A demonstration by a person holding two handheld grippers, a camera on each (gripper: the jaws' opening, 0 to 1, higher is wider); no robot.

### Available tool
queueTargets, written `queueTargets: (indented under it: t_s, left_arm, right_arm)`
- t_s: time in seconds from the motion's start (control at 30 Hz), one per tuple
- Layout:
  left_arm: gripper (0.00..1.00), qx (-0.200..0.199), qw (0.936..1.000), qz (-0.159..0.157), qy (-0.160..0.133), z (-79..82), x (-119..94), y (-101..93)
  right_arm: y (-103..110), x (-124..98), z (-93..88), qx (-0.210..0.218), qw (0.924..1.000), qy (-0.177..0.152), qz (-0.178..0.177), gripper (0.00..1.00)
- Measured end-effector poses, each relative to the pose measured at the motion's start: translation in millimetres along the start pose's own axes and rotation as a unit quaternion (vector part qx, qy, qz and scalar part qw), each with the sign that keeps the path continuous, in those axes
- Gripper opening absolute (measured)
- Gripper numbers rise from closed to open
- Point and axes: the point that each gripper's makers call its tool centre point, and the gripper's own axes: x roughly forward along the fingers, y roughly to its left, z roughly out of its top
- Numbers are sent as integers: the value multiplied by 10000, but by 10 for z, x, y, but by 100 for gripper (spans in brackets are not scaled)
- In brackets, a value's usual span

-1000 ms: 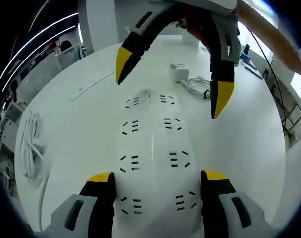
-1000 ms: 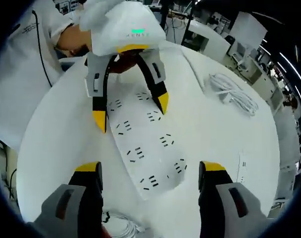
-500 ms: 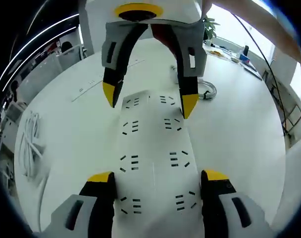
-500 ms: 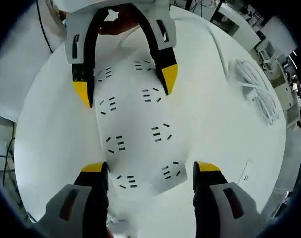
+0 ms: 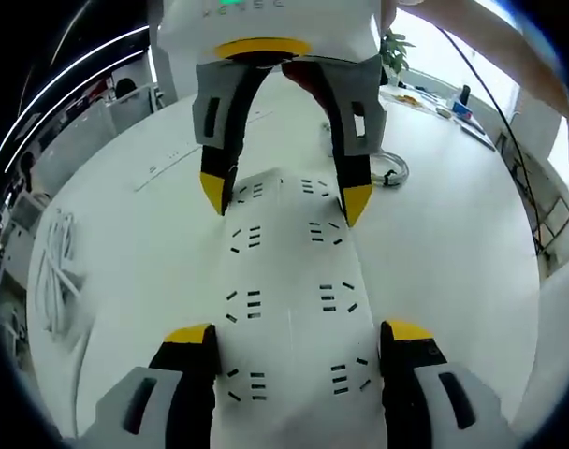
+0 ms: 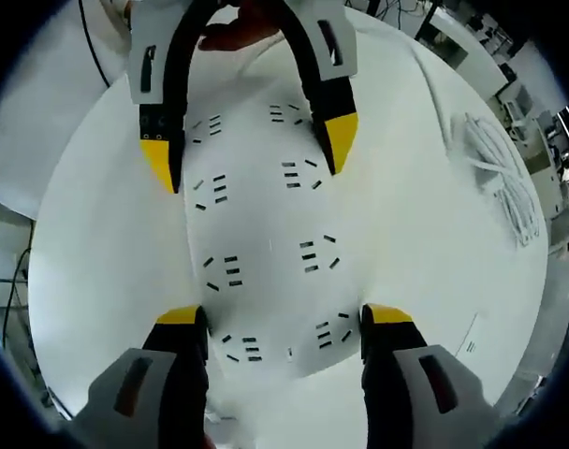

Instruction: Straighten the power strip on the desk, plug the charger into it

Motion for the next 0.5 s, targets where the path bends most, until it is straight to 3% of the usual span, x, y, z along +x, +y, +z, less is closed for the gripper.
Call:
queueTargets:
  t_s: [0.13, 0.5]
  left_arm:
    - [72, 110, 9998, -62, 152, -77, -56, -8]
    - [72, 84, 9997, -44, 215, -74, -55, 0]
  right_arm:
    - [-32, 6, -13, -6, 10000, -2, 15, 65]
    - [7, 8, 7, -17, 10000, 43, 49, 65]
